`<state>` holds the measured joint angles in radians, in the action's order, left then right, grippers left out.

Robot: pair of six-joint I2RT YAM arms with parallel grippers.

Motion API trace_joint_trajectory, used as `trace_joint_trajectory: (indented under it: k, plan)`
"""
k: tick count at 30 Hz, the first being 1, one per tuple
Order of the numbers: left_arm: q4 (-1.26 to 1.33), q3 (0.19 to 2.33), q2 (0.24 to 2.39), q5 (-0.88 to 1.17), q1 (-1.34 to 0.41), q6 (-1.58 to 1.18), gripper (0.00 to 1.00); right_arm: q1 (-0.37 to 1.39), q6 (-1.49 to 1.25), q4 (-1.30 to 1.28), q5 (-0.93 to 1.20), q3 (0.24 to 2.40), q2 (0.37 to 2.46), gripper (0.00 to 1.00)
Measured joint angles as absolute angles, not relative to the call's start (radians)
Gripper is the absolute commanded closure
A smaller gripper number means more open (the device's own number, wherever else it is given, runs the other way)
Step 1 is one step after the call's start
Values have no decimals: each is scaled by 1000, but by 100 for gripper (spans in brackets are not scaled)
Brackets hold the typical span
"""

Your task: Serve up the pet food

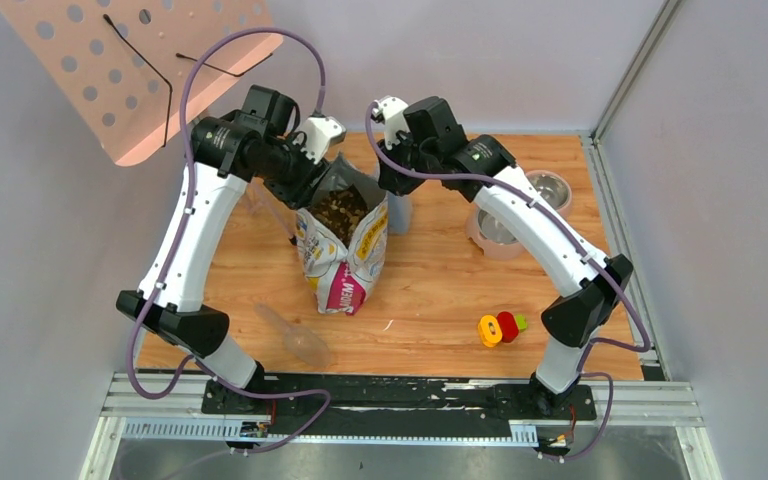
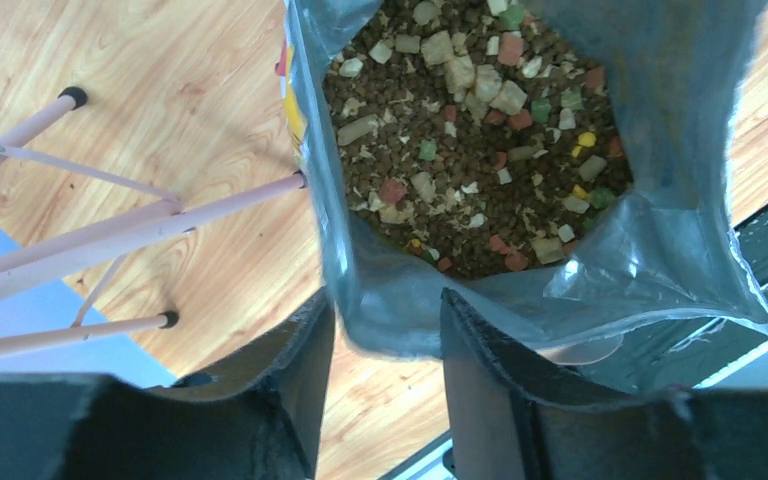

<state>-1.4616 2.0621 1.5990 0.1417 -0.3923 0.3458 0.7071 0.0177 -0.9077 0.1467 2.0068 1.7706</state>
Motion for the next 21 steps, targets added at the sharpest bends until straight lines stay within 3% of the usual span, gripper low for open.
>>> trace_joint_trajectory:
  k: [2, 4, 7, 9, 13, 16, 18, 21]
  plan:
    - [-1460, 2074, 1599, 157, -392, 343, 44, 705, 13, -900, 147, 2014, 1774, 70]
    - [-1454, 2076, 1598, 166, -392, 342, 41, 700, 12, -879, 147, 2038, 1774, 62]
    - [-1446, 2074, 1598, 178, -392, 337, 40, 696, 0, -843, 150, 2065, 1773, 56]
    - [-1445, 2073, 1598, 188, -392, 328, 29, 694, -11, -831, 159, 2076, 1773, 51]
    - [-1442, 2073, 1596, 219, -392, 300, 20, 693, -35, -825, 182, 2079, 1773, 45]
    - [-1425, 2073, 1591, 207, -392, 284, 22, 694, -42, -825, 184, 2077, 1773, 40]
    - [-1419, 2073, 1588, 198, -392, 276, 26, 694, -44, -823, 179, 2067, 1773, 28]
    - [-1398, 2059, 1586, 197, -392, 258, 30, 696, -49, -820, 166, 2029, 1771, 28]
